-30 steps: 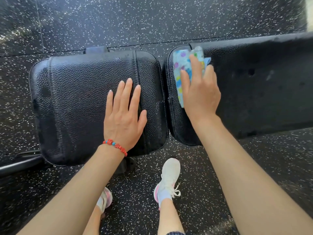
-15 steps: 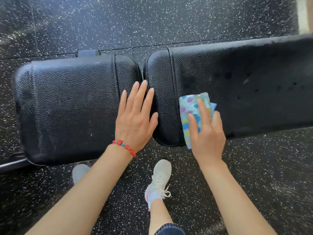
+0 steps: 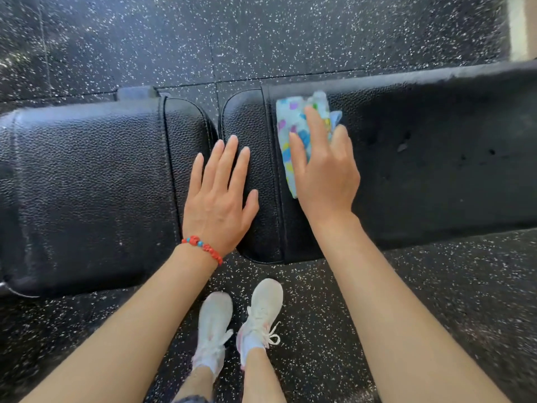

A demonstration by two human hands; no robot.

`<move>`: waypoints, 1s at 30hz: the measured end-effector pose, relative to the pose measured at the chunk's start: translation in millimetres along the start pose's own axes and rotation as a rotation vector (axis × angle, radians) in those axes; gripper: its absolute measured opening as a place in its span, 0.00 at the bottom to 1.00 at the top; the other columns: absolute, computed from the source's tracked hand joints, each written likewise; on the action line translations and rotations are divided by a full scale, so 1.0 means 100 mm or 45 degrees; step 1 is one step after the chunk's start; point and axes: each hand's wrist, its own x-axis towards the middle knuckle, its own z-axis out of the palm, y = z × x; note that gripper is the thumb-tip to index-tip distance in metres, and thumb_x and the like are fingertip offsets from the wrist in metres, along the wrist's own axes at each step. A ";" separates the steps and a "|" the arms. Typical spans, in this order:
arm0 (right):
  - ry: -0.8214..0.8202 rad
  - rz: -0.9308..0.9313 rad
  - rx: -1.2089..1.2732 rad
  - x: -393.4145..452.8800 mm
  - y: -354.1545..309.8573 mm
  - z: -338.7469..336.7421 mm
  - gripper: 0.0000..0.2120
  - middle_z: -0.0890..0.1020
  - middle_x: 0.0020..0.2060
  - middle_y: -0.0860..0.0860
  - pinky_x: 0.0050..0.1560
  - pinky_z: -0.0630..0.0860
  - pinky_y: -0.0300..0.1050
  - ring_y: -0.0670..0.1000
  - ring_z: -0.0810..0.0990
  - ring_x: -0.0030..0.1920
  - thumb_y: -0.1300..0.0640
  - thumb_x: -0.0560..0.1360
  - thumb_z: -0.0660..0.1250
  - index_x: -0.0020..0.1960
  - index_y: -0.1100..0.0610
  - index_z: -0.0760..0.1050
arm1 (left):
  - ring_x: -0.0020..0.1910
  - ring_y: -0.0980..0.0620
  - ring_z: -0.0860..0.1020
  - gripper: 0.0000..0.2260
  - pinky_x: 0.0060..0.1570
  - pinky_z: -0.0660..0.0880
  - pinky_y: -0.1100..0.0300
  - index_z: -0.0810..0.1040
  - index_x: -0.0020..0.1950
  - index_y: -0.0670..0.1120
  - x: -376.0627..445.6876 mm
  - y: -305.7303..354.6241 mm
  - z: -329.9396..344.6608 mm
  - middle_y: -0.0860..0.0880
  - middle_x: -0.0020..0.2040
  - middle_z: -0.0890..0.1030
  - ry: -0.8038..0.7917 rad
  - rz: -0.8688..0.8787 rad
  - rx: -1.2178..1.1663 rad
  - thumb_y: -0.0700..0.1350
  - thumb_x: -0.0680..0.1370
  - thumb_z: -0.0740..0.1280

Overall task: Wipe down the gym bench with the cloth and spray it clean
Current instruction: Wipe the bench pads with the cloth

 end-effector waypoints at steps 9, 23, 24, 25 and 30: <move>-0.060 -0.062 -0.132 -0.83 0.24 -0.30 0.16 0.73 0.32 0.57 0.30 0.75 0.46 0.55 0.72 0.29 0.51 0.78 0.60 0.59 0.59 0.77 | 0.71 0.40 0.62 0.24 0.70 0.55 0.43 0.65 0.71 0.38 0.02 0.01 0.01 0.38 0.72 0.64 0.004 -0.001 -0.009 0.47 0.78 0.57; -0.054 0.033 -0.128 -0.05 0.32 -0.21 0.17 0.76 0.35 0.60 0.29 0.75 0.48 0.58 0.76 0.33 0.51 0.77 0.61 0.61 0.59 0.76 | 0.71 0.38 0.60 0.24 0.70 0.55 0.42 0.66 0.70 0.36 0.44 0.31 -0.01 0.36 0.71 0.64 -0.014 0.081 -0.192 0.46 0.76 0.58; -0.073 0.005 -0.149 -0.07 0.35 -0.23 0.17 0.76 0.35 0.60 0.28 0.74 0.48 0.57 0.76 0.32 0.51 0.77 0.61 0.60 0.59 0.76 | 0.72 0.38 0.60 0.24 0.70 0.54 0.42 0.66 0.70 0.36 0.46 0.35 0.01 0.36 0.72 0.64 -0.040 0.089 -0.171 0.46 0.76 0.58; -0.082 -0.023 -0.161 -0.05 0.37 -0.24 0.17 0.77 0.35 0.60 0.27 0.74 0.47 0.57 0.76 0.33 0.51 0.76 0.61 0.60 0.59 0.77 | 0.72 0.38 0.60 0.25 0.70 0.54 0.42 0.65 0.70 0.36 0.48 0.37 0.03 0.37 0.72 0.63 -0.057 0.090 -0.139 0.47 0.76 0.58; -0.141 -0.053 -0.156 0.17 0.32 -0.20 0.17 0.77 0.36 0.60 0.28 0.73 0.46 0.58 0.76 0.33 0.51 0.75 0.61 0.58 0.59 0.77 | 0.72 0.39 0.60 0.25 0.71 0.52 0.44 0.64 0.71 0.37 0.47 0.35 0.09 0.37 0.72 0.63 -0.021 0.092 -0.092 0.48 0.77 0.58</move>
